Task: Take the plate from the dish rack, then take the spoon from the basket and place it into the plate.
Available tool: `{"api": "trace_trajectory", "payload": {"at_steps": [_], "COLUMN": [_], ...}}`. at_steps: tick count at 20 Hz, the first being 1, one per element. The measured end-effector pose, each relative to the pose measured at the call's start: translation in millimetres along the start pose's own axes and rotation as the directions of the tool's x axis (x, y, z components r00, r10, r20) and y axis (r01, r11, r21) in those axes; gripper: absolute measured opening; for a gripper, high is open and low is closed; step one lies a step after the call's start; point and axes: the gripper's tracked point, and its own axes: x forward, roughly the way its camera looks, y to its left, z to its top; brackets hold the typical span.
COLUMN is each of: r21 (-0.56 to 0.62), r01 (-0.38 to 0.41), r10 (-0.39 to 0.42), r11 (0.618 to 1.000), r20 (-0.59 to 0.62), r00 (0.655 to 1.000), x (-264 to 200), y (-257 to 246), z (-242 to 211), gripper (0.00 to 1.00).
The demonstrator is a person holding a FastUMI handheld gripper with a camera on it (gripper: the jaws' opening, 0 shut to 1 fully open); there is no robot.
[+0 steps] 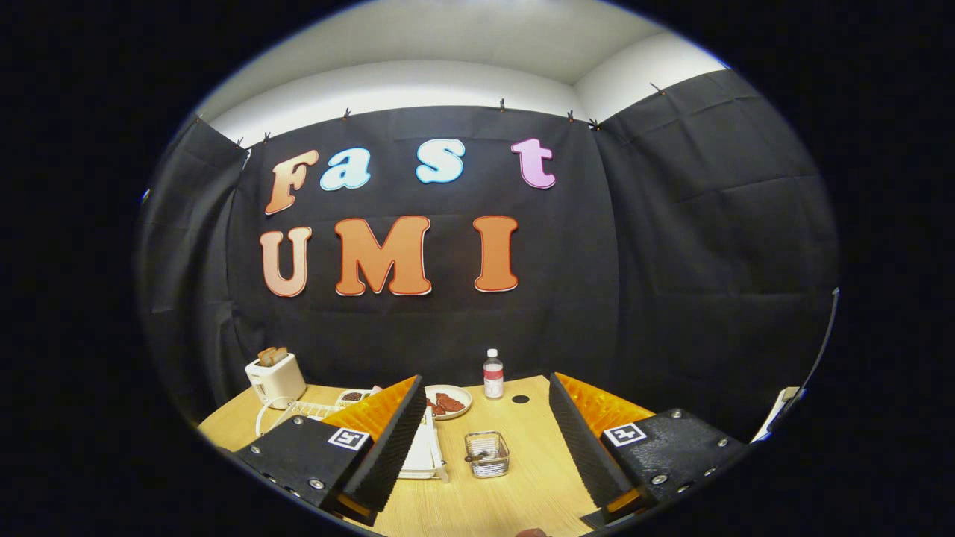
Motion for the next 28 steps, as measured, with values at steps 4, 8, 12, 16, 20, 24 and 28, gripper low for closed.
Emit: {"api": "trace_trajectory", "payload": {"at_steps": [4,8,12,16,20,24,28], "r21": [-0.034,-0.034,-0.026,-0.038,-0.006,-0.067,-0.072], "r01": [-0.008,-0.059,-0.120,-0.176,-0.236,-0.255,-0.280], "r10": [0.008,0.058,0.118,0.172,0.232,0.235,0.248], "r11": [0.999,0.998,0.992,0.984,0.972,0.965,0.957], "r20": [-0.016,-0.044,-0.070,-0.108,-0.173,-0.219,-0.291], "r00": [1.000,0.997,0.991,0.979,0.957,0.947,0.924], "x": [18.4,44.8,72.0,95.8,113.4,134.4,148.4], "y": [10.0,34.4,66.0,101.0,139.5,162.3,183.8], "z": [-5.3,-12.5,-18.6,-29.8,-52.6,-78.7,-113.6], "gripper": [0.98,0.98,0.98,0.98,0.98,0.99,0.99]}}
